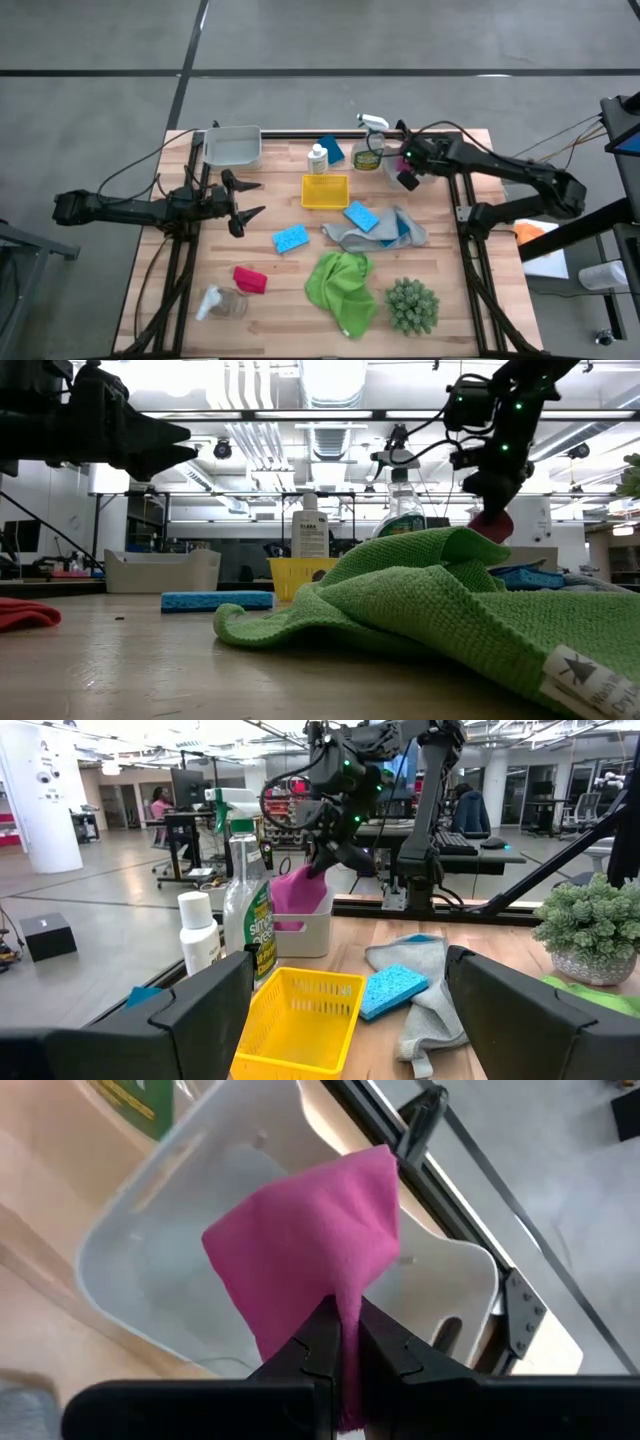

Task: Pick & Place Kitchen Items
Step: Put the purple microfiber towel into the right gray bin, then put the gray microfiber towel into the right gray bin

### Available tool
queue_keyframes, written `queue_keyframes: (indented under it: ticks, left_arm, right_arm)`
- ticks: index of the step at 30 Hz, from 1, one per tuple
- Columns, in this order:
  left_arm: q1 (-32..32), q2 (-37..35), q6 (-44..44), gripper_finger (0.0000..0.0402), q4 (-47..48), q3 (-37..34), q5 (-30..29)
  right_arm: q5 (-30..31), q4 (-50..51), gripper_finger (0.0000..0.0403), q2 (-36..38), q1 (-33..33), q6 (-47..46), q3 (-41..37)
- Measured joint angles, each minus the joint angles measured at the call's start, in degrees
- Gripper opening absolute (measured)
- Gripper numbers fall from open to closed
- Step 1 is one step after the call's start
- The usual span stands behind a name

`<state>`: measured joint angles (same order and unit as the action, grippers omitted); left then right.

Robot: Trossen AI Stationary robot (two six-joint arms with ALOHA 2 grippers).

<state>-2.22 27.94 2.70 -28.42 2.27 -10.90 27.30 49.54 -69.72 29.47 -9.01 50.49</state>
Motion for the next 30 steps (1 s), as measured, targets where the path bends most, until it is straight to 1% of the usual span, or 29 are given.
queue_keyframes:
  ticks: [4,6,8,15,18,20,22,25,30]
  left_arm:
    - [0.0,0.0,0.1,0.0331,0.2,0.0,0.0]
    - [0.0,0.0,0.1,0.0331,0.6,0.0,0.0]
    - [0.0,0.0,0.1,0.0331,0.9,0.0,0.0]
    - [0.0,0.0,0.1,0.0331,1.0,0.0,0.4]
    - [0.0,0.0,0.1,0.0331,1.0,0.0,0.4]
    - [0.0,0.0,0.1,0.0331,1.0,0.0,0.4]
    - [0.0,0.0,0.3,0.0331,1.1,0.0,0.4]
    - [0.0,0.0,0.3,0.0331,1.3,0.0,0.4]
    - [0.0,0.0,0.3,0.0331,1.3,0.0,0.4]
  right_arm:
    - [-0.2,0.2,0.0023,-0.9,0.0,0.0,1.9]
    - [-0.2,0.2,0.0041,-1.2,0.1,0.0,2.7]
    - [-0.2,0.3,0.0074,-1.6,0.2,0.3,3.3]
    - [-0.3,1.0,0.0225,-1.9,0.4,2.2,4.4]
    - [-0.4,1.2,0.0274,-1.2,0.4,2.4,4.9]
    - [-0.4,1.2,0.0296,-0.5,0.4,2.7,5.2]
    - [-0.4,1.2,0.0310,0.4,0.4,3.0,5.5]
    - [0.1,1.2,0.0316,1.7,0.4,3.0,5.6]
    - [4.1,1.8,0.0318,3.2,0.4,2.5,5.6]
